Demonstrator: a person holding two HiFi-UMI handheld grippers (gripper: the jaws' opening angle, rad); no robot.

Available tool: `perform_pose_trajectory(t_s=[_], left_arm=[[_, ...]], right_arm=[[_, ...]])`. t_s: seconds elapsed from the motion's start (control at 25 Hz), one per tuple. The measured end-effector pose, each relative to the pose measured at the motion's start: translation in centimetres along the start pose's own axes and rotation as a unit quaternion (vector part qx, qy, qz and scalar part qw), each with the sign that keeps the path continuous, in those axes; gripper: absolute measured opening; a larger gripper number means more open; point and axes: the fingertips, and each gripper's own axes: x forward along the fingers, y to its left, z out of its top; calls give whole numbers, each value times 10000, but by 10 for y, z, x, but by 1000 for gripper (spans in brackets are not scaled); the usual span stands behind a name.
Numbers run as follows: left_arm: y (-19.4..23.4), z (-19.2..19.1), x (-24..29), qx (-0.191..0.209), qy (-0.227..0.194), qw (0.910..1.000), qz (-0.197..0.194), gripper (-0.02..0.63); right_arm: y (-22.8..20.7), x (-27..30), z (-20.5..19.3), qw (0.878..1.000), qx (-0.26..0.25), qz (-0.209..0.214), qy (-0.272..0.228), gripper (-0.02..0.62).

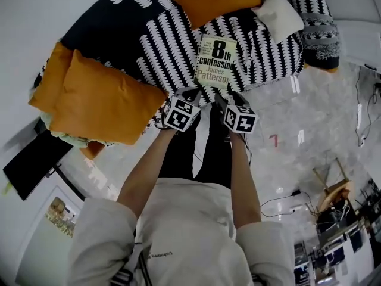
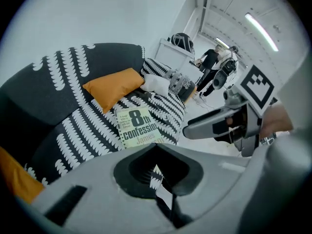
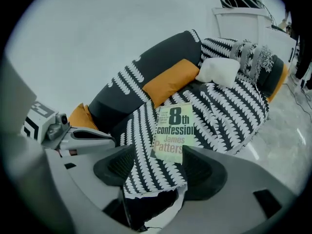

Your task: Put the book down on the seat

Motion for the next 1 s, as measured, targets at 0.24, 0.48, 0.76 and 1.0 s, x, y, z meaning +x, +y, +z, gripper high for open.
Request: perform_pose_trajectory(t_s=[0.24,0.48,0.76,1.0], left_arm=[[-11,8,-39,-264,-199,9995,30,9],[-17,27,-75,-150,-430,9990,42,9],[-14,28,-109,358,-392,9985,163,9],[-21,28,-126,170,-618,9979,47,9]], right_arm=[[28,-38,13,9997,-150,-76,-197,281],[55,-69,21,9952,-936,-212,-189,280],[83,-101,30,9947,-863,-227,-508,281],[95,-110,26,9921,-1088,-334,-522,281]])
